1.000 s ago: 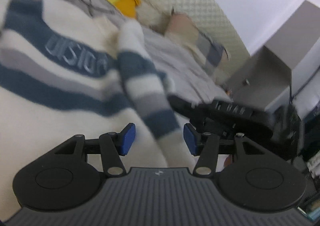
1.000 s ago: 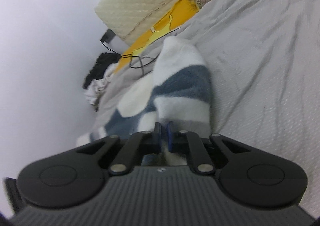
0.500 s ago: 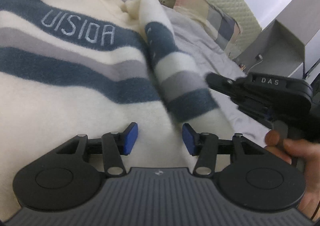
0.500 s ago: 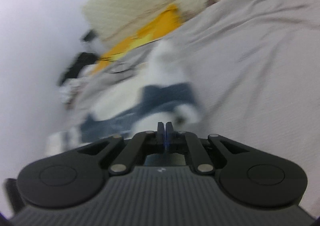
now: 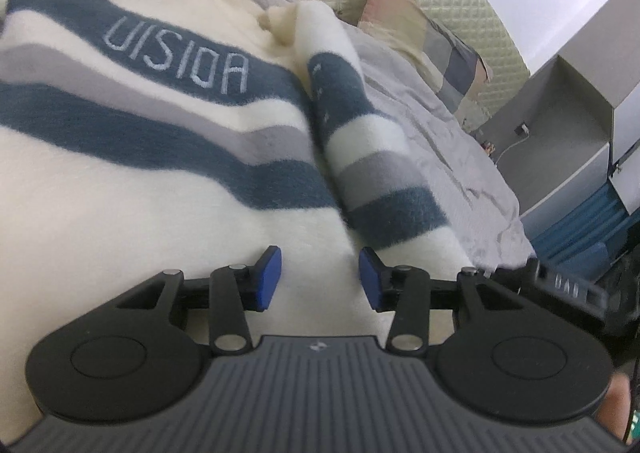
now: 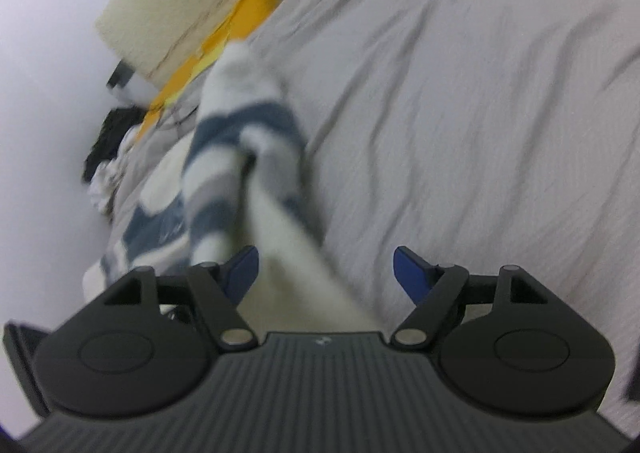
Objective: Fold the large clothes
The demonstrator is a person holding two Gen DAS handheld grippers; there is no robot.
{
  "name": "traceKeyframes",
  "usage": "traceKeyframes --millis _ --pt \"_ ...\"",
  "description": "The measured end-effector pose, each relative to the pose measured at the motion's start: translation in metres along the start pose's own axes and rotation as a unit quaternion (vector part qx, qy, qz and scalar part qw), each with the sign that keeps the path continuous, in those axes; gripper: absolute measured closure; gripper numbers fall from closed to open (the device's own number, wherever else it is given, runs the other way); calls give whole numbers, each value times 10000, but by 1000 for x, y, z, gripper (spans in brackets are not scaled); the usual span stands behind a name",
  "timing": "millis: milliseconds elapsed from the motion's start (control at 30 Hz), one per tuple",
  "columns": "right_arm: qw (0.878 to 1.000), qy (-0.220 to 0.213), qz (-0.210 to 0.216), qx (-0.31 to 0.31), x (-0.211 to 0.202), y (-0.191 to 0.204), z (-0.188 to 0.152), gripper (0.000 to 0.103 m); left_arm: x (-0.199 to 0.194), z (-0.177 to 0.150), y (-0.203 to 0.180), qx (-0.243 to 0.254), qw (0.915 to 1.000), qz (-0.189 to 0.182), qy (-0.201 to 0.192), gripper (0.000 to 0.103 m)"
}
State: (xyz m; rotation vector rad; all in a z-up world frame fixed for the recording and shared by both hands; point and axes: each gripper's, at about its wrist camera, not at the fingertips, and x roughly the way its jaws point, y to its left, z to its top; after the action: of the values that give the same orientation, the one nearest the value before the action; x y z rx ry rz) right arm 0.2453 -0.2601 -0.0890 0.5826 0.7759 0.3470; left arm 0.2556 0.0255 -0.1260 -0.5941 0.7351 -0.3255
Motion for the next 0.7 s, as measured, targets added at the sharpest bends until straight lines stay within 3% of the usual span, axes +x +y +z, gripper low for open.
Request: traceKeyframes --millis 67,133,200,233,267,300,533,700 --pt "9996 206 150 -81 6 8 -7 27 -5 1 2 -69 10000 24 -40 53" --pt "9993 183 -84 -312 8 17 -13 28 -12 1 3 -128 9998 77 -106 53" --pt "9976 122 -245 -636 6 29 -18 53 -18 3 6 -215 9995 124 -175 53" --pt "9970 105 -264 -716 5 32 -21 60 -21 4 6 -255 9994 139 -205 53" --pt "9963 64 -317 -798 3 36 -22 75 -24 6 7 -287 9992 151 -237 53" --pt "9953 -22 -384 -885 -1 41 -22 83 -27 7 8 -308 9990 170 -274 53" --pt "9834 -731 -5 -1663 -36 100 -31 89 -58 23 15 -625 9963 75 -592 52" --pt "9740 -748 346 -2109 -26 142 -59 91 -83 29 24 -904 9934 -315 -628 39"
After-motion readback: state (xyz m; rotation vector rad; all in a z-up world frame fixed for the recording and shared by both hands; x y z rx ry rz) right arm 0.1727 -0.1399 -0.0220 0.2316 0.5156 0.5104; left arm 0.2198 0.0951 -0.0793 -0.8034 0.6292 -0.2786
